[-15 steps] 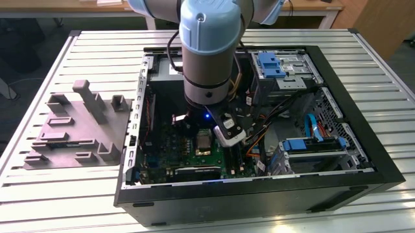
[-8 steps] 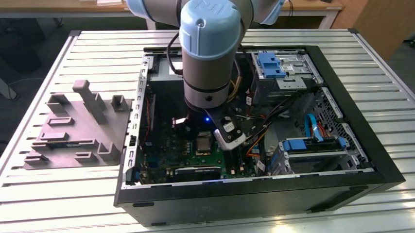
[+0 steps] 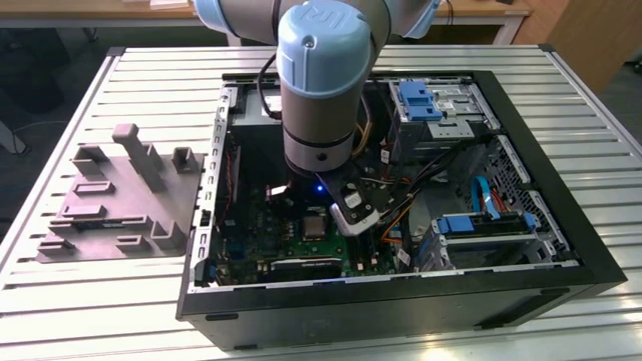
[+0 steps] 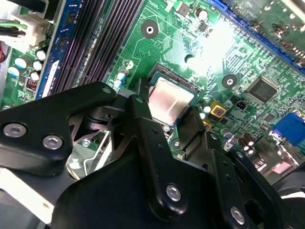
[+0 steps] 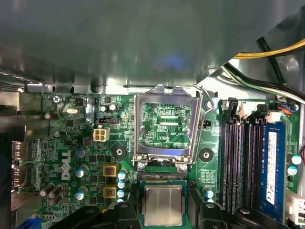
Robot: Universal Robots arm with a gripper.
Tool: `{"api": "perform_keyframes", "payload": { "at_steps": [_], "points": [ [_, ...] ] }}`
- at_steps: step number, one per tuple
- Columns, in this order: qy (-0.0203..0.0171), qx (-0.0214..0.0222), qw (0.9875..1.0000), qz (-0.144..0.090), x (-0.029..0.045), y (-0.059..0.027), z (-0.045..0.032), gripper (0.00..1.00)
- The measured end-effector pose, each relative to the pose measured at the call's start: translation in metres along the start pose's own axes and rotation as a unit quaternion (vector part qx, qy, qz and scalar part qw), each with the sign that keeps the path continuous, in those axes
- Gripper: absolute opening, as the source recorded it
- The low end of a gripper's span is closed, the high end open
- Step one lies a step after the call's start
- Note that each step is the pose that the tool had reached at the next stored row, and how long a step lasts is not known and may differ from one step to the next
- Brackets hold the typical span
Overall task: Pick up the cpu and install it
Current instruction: 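Place the cpu into insertion slot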
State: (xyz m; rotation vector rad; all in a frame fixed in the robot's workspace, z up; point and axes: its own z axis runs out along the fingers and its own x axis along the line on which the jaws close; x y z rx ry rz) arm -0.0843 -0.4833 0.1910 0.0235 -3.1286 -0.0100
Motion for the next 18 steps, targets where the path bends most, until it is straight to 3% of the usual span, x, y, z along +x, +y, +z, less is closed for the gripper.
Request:
{"api": "perform_keyframes", "payload": {
  "at_steps": [14,18],
  "points": [
    [0.0,-0.0001,1.0,0.0,0.0003,-0.0001,0.0034,0.47],
    [-0.0001,-0.0002,1.0,0.0,0.0002,-0.0001,0.0036,0.55]
  ]
}}
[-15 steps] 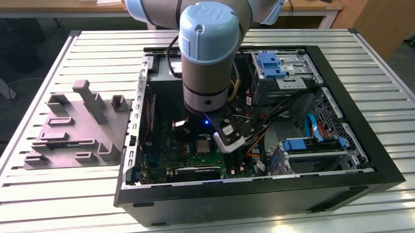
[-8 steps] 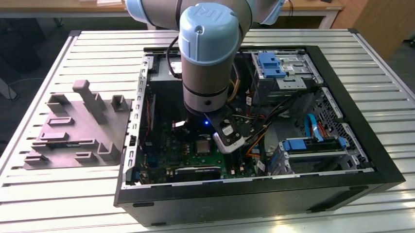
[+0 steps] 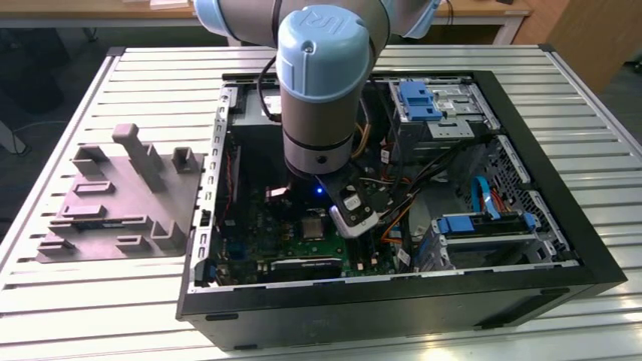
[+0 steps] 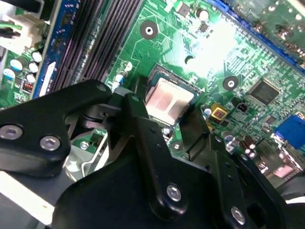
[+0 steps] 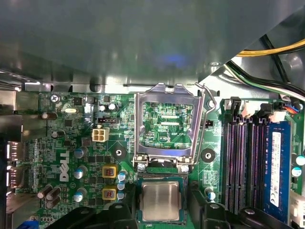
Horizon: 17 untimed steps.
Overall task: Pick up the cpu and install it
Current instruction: 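Place the cpu into insertion slot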
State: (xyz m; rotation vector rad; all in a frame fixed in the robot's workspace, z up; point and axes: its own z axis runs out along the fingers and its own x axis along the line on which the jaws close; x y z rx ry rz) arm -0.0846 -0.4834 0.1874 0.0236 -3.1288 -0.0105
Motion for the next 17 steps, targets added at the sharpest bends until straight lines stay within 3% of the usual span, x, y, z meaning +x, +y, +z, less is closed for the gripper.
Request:
{"api": "perform_keyframes", "payload": {
  "at_steps": [4,11,17],
  "points": [
    [0.0002,0.0001,1.0,0.0,0.0001,-0.0001,-0.0007,0.55],
    [0.0001,-0.0057,1.0,0.0,0.0001,-0.0001,-0.0021,0.55],
    [0.0001,-0.0071,1.0,0.001,0.0001,-0.0005,-0.0014,0.44]
  ]
}}
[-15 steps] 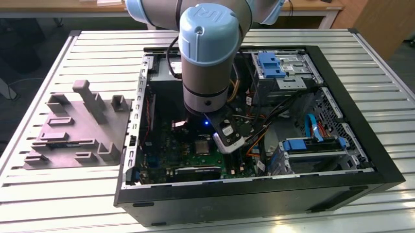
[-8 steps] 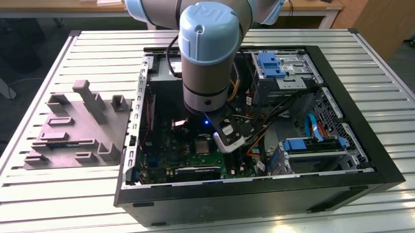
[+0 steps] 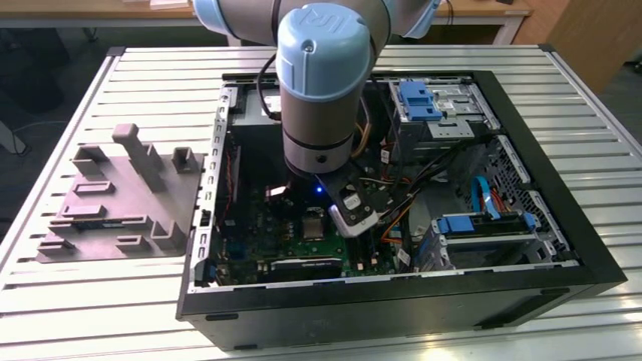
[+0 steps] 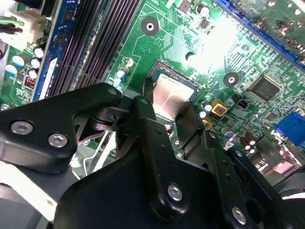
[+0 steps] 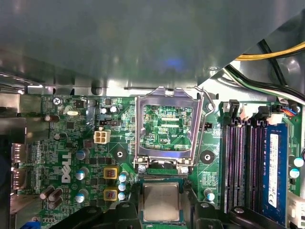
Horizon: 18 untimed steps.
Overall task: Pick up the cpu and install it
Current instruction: 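Place the cpu into insertion slot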
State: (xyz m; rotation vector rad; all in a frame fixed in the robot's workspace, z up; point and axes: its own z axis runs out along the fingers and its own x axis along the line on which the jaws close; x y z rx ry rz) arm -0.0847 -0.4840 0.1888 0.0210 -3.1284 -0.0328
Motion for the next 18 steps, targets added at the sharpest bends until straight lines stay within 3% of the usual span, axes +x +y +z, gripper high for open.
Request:
{"api": "perform_keyframes", "payload": {
  "at_steps": [9,18],
  "points": [
    [-0.0004,-0.0027,0.9999,0.012,-0.0001,-0.0013,-0.0022,0.44],
    [0.0003,-0.0021,0.9999,0.012,0.0002,-0.0014,-0.0054,0.44]
  ]
}}
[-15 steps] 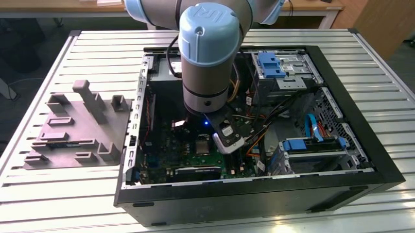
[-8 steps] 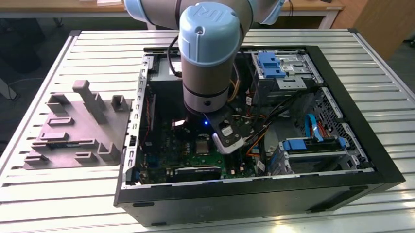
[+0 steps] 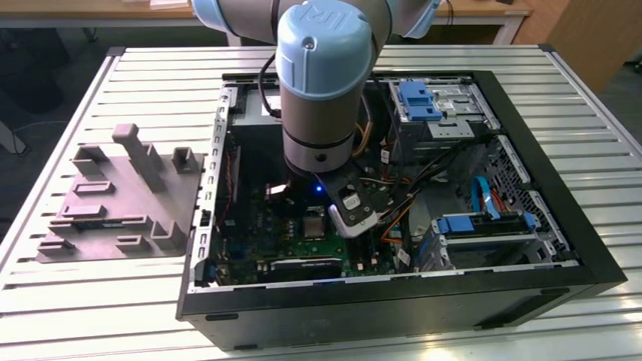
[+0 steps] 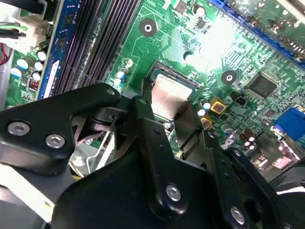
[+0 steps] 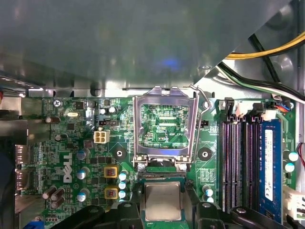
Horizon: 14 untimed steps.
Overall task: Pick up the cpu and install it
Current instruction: 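Place the cpu into insertion slot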
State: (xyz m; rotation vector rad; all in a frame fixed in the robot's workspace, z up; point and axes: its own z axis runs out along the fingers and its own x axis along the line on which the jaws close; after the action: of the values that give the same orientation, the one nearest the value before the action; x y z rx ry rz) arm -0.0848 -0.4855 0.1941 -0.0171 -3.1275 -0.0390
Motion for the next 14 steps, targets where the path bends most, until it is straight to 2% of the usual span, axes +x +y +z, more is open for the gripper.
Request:
{"api": "perform_keyframes", "payload": {
  "at_steps": [14],
  "points": [
    [-0.0001,-0.0004,1.0,0.001,0.0005,-0.0001,0.0025,0.44]
  ]
}}
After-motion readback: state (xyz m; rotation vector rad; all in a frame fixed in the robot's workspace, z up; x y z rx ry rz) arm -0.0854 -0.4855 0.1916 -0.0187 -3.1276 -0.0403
